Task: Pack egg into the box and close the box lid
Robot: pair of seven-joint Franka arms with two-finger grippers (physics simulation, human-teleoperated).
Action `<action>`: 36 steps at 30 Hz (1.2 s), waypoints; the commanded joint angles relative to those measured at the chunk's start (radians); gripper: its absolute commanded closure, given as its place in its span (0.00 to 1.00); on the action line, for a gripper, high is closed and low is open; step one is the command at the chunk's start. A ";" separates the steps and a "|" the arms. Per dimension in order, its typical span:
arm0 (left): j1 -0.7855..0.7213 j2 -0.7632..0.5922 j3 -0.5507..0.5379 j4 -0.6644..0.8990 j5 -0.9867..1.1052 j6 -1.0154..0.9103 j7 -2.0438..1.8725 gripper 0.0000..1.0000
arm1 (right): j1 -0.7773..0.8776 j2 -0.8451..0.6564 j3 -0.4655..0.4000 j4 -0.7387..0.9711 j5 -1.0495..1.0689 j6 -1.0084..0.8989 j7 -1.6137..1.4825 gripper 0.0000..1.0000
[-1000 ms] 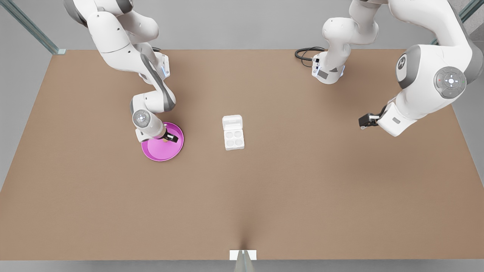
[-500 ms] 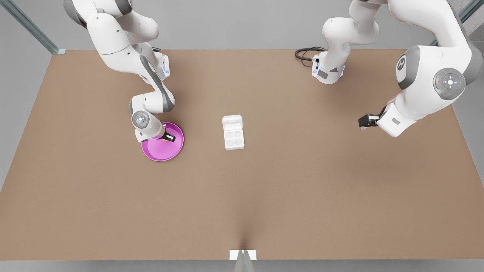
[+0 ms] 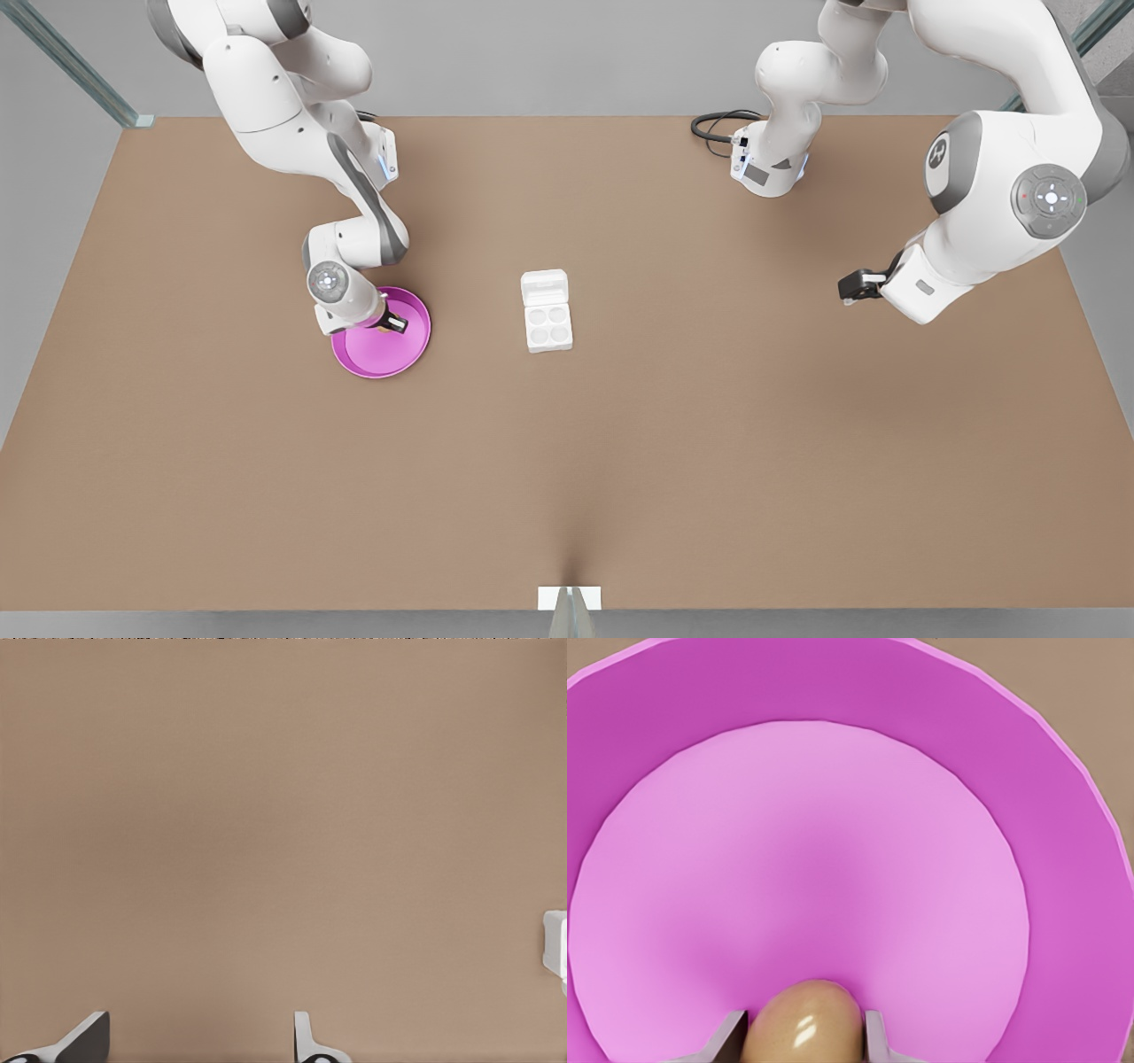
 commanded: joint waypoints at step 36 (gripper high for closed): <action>0.000 0.006 0.000 0.001 0.001 0.001 -0.002 0.00 | 0.291 0.181 0.190 0.408 0.282 0.012 0.084 0.40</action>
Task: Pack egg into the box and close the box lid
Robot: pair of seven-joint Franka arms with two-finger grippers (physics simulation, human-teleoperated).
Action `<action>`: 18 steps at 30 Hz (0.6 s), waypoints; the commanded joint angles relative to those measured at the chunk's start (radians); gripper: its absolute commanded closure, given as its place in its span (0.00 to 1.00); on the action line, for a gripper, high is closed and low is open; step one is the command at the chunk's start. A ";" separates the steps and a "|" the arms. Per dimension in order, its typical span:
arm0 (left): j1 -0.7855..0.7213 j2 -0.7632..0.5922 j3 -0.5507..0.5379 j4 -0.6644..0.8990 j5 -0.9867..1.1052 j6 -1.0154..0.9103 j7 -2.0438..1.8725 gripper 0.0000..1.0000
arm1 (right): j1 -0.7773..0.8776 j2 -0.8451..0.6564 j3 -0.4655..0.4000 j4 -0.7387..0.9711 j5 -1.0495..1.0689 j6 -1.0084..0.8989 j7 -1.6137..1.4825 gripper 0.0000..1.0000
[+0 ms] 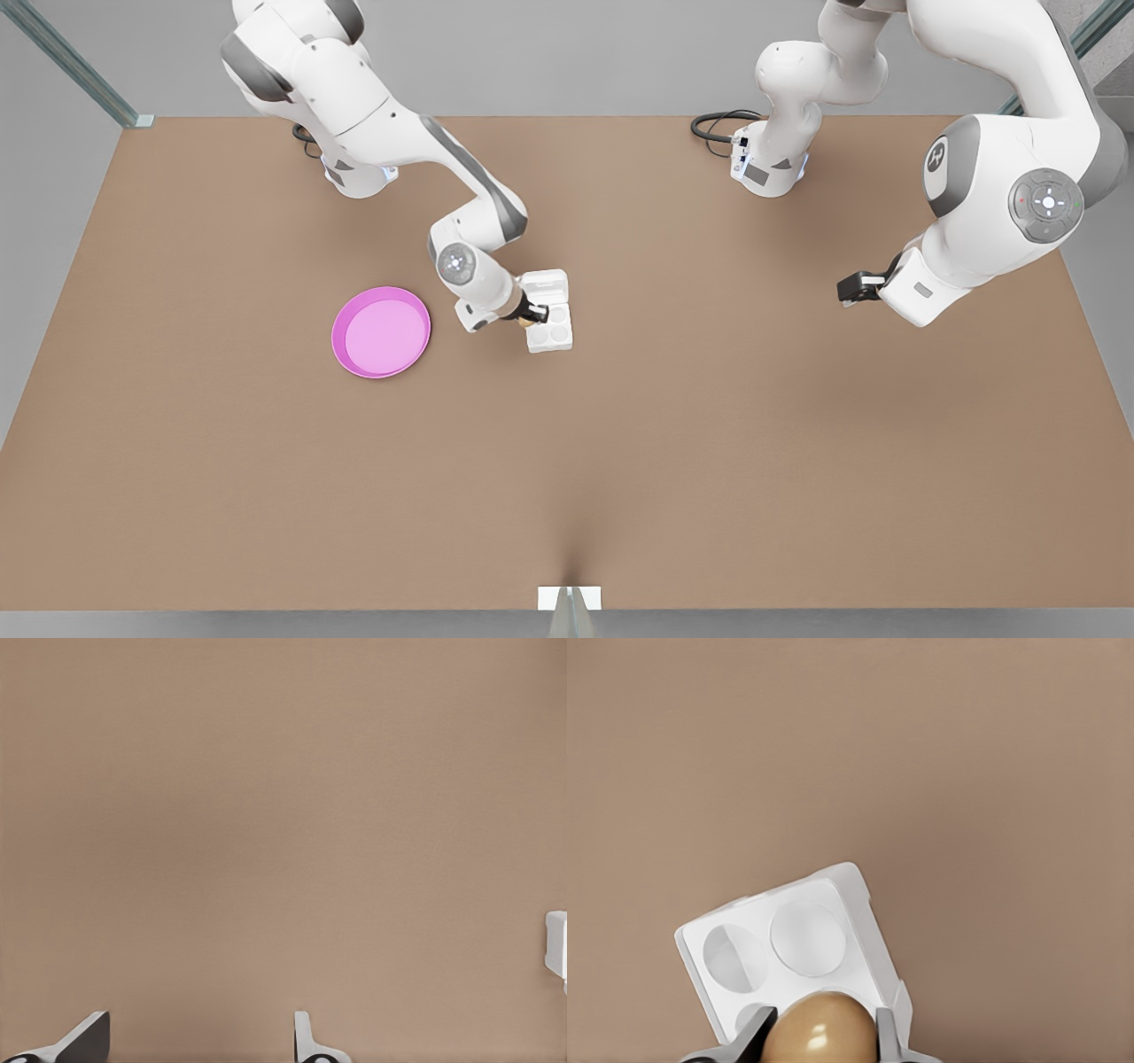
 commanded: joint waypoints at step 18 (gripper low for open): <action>-0.066 0.011 -0.005 0.002 -0.001 -0.003 -0.014 0.00 | -0.024 -0.094 -0.002 -0.006 -0.020 -0.116 0.029 0.00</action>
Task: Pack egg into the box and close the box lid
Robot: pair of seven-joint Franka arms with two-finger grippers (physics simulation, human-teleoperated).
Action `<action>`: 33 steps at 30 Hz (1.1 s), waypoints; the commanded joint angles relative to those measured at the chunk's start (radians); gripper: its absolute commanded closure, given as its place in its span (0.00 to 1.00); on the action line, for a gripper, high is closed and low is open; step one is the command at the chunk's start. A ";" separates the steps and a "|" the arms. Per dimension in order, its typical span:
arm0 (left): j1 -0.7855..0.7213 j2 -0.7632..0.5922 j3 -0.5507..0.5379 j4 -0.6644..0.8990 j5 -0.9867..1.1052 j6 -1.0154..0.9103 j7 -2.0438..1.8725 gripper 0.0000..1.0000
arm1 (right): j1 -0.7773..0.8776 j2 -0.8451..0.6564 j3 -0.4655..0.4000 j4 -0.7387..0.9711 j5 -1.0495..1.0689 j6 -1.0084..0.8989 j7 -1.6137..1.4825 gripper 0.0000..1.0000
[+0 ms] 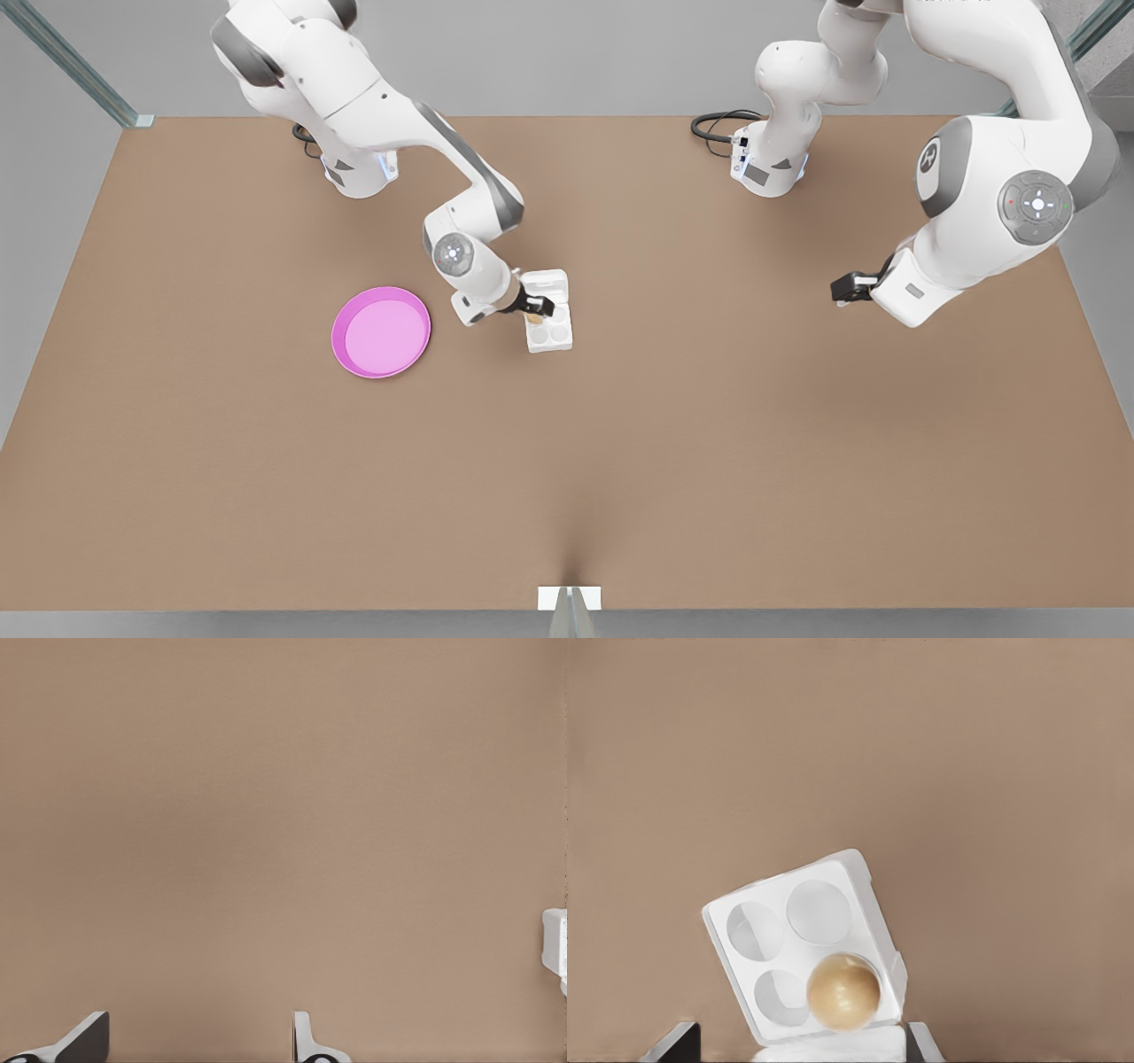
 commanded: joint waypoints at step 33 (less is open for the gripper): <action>-0.863 0.247 0.033 -0.408 -0.245 0.866 -0.673 0.79 | -0.462 -0.014 -0.315 0.605 -0.400 -0.734 -0.771 0.00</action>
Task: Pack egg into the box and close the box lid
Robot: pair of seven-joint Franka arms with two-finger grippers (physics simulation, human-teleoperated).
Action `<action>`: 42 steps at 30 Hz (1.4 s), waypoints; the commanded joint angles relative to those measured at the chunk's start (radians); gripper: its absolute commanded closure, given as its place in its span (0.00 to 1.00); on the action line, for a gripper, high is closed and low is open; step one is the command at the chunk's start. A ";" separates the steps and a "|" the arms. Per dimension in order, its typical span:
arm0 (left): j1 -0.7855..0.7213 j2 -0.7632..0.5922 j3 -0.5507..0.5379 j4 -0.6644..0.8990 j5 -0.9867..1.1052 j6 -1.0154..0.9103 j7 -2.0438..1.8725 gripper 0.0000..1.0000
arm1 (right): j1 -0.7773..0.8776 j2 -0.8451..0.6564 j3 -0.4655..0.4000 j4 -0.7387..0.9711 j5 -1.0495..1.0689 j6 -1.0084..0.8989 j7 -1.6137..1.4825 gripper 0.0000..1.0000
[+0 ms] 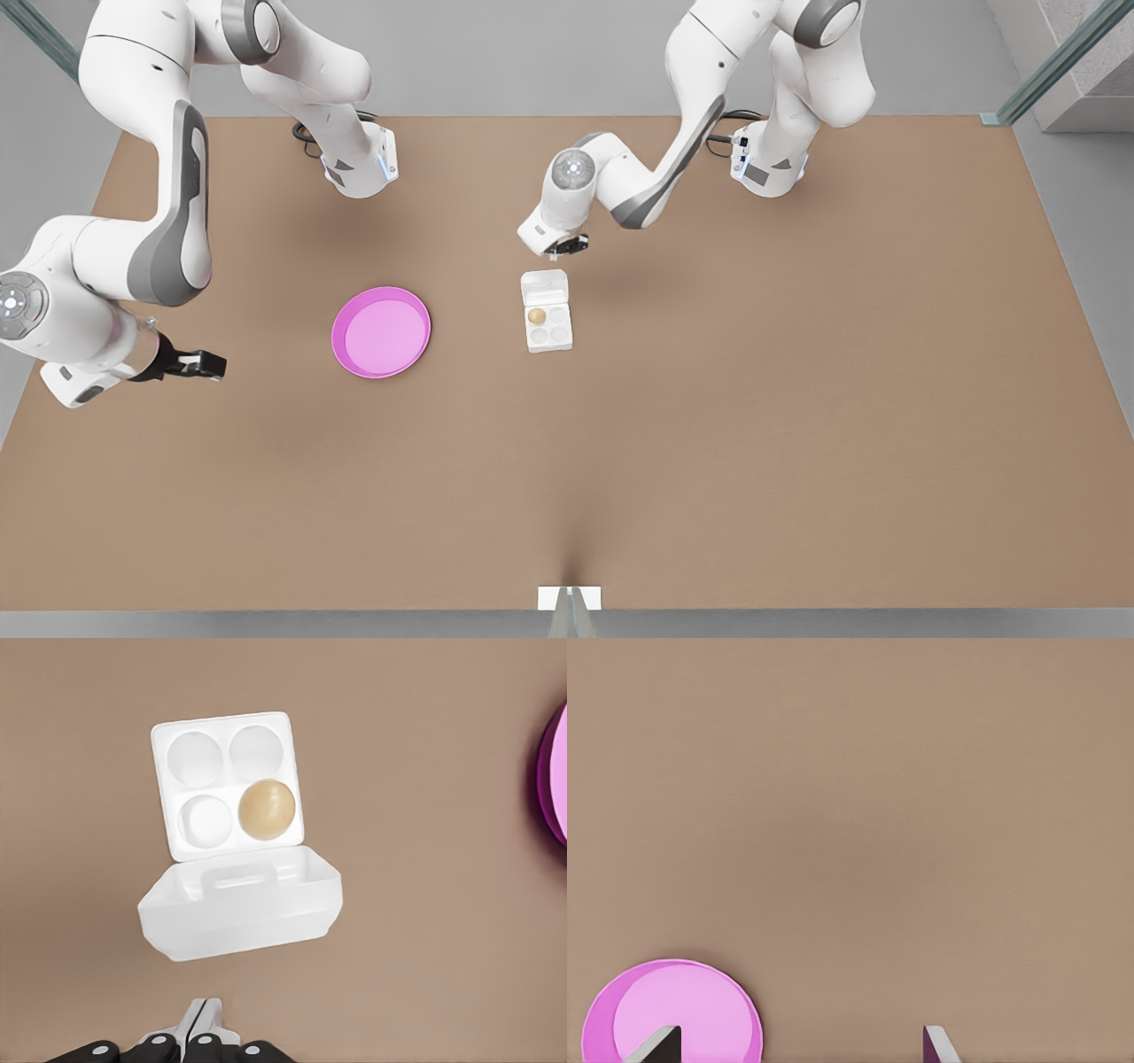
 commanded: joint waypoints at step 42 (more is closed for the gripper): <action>0.862 -0.396 -0.121 0.336 0.300 -0.853 0.623 0.00 | -0.008 0.040 -0.002 0.029 0.002 0.003 -0.006 0.00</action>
